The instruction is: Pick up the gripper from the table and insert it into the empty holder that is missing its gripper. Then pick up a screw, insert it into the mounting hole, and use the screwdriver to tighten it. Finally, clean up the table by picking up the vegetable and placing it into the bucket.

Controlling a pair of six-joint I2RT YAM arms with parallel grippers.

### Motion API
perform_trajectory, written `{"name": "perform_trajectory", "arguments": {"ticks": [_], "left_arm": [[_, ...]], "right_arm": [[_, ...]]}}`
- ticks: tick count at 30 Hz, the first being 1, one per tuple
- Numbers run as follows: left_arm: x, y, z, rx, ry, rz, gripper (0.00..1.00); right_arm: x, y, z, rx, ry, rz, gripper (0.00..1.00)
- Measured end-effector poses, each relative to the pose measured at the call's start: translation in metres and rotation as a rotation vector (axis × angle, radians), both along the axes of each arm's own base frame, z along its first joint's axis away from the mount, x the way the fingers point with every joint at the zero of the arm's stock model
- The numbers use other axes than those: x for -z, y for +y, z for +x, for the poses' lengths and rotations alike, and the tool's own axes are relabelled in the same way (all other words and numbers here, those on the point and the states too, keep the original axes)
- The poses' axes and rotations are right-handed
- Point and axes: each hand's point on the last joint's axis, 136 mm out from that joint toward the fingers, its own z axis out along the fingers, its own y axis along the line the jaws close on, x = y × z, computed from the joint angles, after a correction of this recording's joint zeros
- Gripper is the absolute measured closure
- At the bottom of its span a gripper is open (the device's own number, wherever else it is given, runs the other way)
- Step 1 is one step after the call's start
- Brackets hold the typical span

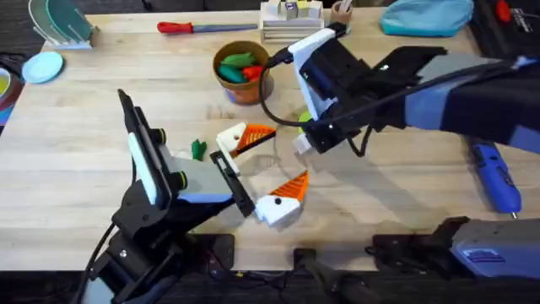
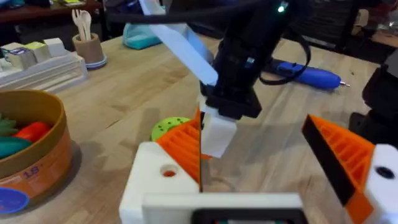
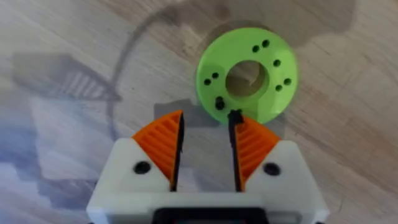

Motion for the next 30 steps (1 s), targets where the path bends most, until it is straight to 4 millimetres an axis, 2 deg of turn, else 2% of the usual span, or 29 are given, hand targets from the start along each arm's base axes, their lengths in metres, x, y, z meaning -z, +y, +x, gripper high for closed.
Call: {"name": "perform_trajectory", "arguments": {"ticks": [10, 14, 22, 30], "left_arm": [[0.0, 0.0, 0.0, 0.0, 0.0, 0.0, 0.007], [0.0, 0.0, 0.0, 0.0, 0.0, 0.0, 0.007], [0.0, 0.0, 0.0, 0.0, 0.0, 0.0, 0.007], [0.0, 0.0, 0.0, 0.0, 0.0, 0.0, 0.007]], "right_arm": [[0.0, 0.006, 0.014, 0.004, -0.054, 0.011, 0.598], [0.0, 0.006, 0.014, 0.004, -0.054, 0.011, 0.724], [0.008, 0.004, 0.016, 0.008, -0.046, -0.01, 0.802], [0.008, 0.003, 0.018, 0.014, -0.059, -0.021, 0.988]]}}
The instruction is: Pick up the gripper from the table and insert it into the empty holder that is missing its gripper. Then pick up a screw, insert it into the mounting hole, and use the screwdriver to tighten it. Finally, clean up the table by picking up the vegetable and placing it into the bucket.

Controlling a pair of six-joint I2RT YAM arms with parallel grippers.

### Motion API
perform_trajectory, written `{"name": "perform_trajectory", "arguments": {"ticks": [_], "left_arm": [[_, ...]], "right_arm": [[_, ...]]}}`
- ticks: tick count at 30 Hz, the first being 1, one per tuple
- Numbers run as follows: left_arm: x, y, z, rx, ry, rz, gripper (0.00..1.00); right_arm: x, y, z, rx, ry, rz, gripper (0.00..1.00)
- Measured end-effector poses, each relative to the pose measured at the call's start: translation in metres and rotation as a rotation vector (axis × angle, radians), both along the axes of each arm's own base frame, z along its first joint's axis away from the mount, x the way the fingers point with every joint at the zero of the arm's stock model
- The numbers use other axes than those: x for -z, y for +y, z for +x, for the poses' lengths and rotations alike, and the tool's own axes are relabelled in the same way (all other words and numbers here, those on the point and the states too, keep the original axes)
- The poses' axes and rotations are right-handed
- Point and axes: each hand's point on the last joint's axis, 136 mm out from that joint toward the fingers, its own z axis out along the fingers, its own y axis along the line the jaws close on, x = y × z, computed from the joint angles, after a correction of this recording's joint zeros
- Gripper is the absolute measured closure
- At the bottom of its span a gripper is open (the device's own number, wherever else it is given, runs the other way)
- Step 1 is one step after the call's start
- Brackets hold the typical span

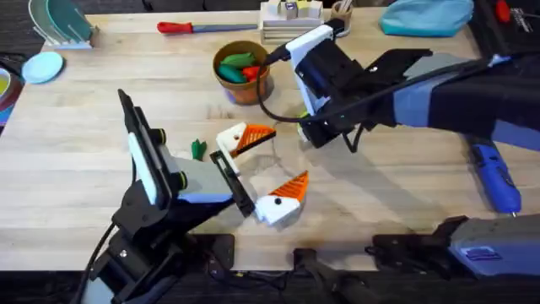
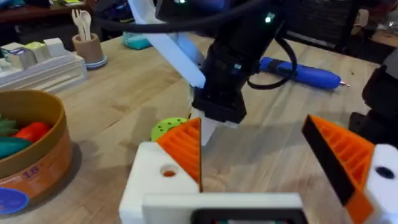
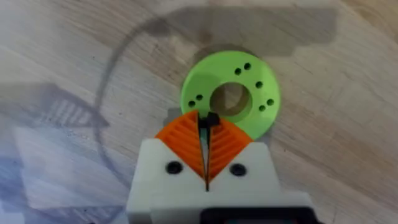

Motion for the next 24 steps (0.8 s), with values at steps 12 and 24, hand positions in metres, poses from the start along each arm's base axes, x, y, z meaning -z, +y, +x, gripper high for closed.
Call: {"name": "perform_trajectory", "arguments": {"ticks": [12, 24], "left_arm": [[0.0, 0.0, 0.0, 0.001, 0.0, 0.0, 0.008], [0.0, 0.0, 0.0, 0.002, 0.0, 0.0, 0.008]], "right_arm": [[-0.014, 0.001, -0.001, -0.003, 0.028, -0.014, 0.995], [-0.127, 0.042, 0.017, -0.063, -0.127, 0.246, 0.995]]}}
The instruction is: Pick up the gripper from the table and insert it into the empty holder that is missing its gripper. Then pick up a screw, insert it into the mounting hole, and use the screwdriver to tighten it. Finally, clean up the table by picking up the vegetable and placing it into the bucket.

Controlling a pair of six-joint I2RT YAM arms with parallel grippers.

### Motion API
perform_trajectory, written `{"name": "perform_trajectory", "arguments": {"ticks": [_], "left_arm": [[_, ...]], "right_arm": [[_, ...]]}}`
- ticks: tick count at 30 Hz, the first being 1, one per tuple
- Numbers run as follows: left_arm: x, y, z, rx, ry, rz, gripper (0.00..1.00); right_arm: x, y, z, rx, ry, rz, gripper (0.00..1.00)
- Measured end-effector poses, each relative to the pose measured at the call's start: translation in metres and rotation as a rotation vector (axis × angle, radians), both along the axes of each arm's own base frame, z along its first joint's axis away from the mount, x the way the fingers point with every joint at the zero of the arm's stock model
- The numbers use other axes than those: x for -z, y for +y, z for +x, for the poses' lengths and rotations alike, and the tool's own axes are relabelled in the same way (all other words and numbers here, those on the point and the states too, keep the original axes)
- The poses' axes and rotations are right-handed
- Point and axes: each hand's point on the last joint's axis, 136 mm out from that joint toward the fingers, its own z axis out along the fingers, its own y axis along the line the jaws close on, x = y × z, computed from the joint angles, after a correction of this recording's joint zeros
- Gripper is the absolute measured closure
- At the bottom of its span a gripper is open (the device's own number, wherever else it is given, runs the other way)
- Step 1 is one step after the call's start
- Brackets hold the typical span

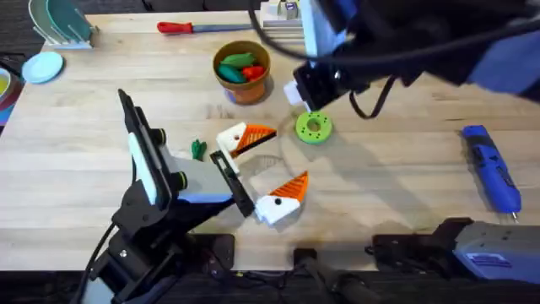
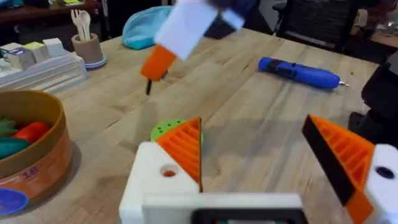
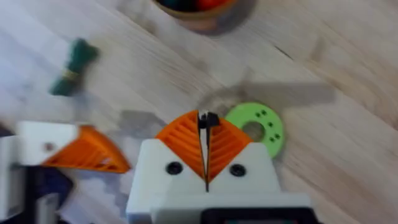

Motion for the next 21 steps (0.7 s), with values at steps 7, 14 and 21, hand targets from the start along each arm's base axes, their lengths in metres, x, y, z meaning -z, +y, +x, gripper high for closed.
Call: {"name": "perform_trajectory", "arguments": {"ticks": [7, 14, 21], "left_arm": [[0.0, 0.0, 0.0, 0.0, 0.0, 0.0, 0.008], [0.0, 0.0, 0.0, 0.0, 0.0, 0.0, 0.008], [0.0, 0.0, 0.0, 0.0, 0.0, 0.0, 0.008]], "right_arm": [[-0.04, 0.033, -0.019, -0.116, 0.027, 0.139, 0.995], [-0.065, 0.065, -0.047, -0.233, 0.014, 0.197, 0.995], [-0.067, 0.085, -0.073, -0.317, 0.025, 0.201, 0.995]]}}
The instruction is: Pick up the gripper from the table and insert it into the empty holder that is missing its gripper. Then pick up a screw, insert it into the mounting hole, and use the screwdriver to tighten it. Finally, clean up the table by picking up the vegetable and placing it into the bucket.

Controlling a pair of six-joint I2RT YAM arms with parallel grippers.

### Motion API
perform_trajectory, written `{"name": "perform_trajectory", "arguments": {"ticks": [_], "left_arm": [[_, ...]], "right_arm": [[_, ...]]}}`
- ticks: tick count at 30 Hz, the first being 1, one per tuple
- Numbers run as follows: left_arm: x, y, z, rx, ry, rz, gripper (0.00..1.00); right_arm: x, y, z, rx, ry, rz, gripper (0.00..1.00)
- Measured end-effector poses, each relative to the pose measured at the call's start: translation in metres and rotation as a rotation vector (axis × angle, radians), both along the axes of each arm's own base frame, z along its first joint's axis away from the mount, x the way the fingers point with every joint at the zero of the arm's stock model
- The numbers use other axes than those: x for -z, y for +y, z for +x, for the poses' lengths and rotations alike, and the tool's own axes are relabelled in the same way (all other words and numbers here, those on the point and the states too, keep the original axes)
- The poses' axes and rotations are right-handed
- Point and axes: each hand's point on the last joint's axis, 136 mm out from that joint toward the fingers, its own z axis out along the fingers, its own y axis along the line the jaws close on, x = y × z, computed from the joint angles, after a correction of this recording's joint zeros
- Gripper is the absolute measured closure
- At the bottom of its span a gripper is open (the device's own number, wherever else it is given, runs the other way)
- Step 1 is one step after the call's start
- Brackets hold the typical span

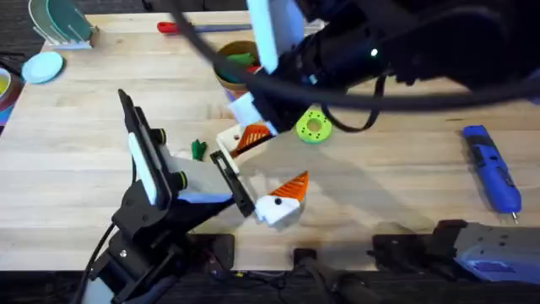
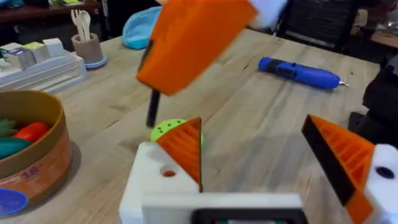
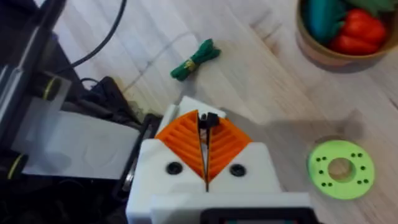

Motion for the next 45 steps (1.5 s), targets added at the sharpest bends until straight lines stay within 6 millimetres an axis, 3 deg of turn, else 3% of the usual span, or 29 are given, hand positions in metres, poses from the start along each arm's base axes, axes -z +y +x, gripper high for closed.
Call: {"name": "perform_trajectory", "arguments": {"ticks": [4, 23, 33, 45], "left_arm": [[0.0, 0.0, 0.0, 0.0, -0.001, 0.001, 0.008], [0.0, 0.0, 0.0, 0.001, -0.026, 0.016, 0.008], [0.0, 0.0, 0.0, 0.001, -0.025, 0.016, 0.009], [0.0, 0.0, 0.0, 0.001, -0.026, 0.016, 0.008]], "right_arm": [[0.002, 0.006, -0.01, -0.026, 0.011, -0.003, 0.995], [0.009, -0.001, -0.015, -0.01, 0.057, -0.035, 0.995], [0.031, 0.008, -0.016, -0.023, 0.11, -0.073, 0.995], [0.034, 0.011, -0.017, -0.03, 0.116, -0.08, 0.995]]}}
